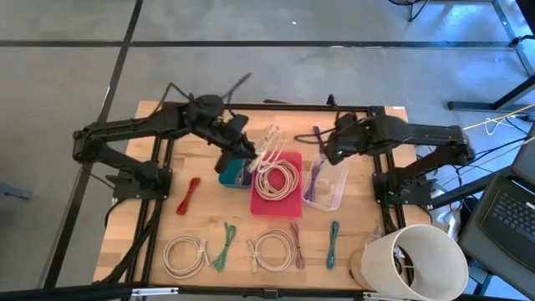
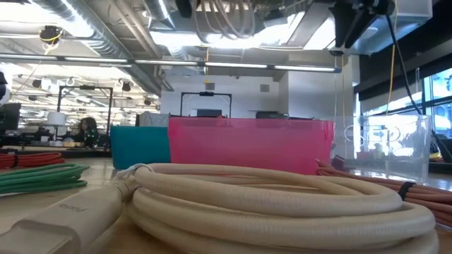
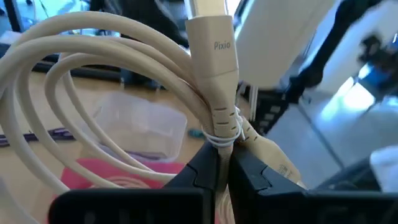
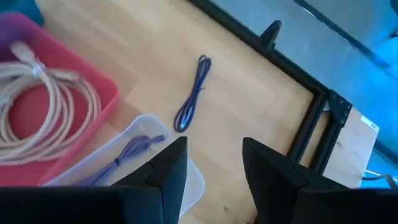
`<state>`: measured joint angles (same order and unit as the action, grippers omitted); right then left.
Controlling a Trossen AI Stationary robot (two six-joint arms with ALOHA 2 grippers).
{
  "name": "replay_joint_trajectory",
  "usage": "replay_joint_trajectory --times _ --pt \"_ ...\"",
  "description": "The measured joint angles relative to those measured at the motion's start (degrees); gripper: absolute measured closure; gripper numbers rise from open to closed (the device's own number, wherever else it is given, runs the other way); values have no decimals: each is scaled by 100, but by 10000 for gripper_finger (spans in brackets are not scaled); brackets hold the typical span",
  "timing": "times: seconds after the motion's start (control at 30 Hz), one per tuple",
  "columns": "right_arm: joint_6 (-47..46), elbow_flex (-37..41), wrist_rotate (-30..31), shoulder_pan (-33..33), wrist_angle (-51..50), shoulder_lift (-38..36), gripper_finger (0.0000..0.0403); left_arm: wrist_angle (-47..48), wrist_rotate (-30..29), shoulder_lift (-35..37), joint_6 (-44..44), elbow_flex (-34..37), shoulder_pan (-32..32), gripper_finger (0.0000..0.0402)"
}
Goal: Pick & Place USB Port
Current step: Put the white charger cable into the pink bin
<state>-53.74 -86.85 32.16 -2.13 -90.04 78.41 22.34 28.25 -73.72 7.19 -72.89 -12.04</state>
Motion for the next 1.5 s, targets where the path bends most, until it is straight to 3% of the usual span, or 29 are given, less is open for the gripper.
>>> replay_joint_trajectory --times 0.3,0.5,0.97,1.2,1.5 --pt "18 0 175 395 4 -586 246 394 -115 -1028 -954 -335 258 389" --pt "153 0 344 505 2 -703 246 1211 -1168 -1460 -1911 -337 366 389" --pt "347 0 554 738 11 -677 246 2493 -2208 -2595 -3809 -1504 856 389" --pt "474 0 577 738 13 -677 246 2900 -3186 -3258 -4735 -1728 1021 389" --pt "474 0 580 738 15 -677 246 2857 -3146 -3736 -5260 -1730 1047 389"
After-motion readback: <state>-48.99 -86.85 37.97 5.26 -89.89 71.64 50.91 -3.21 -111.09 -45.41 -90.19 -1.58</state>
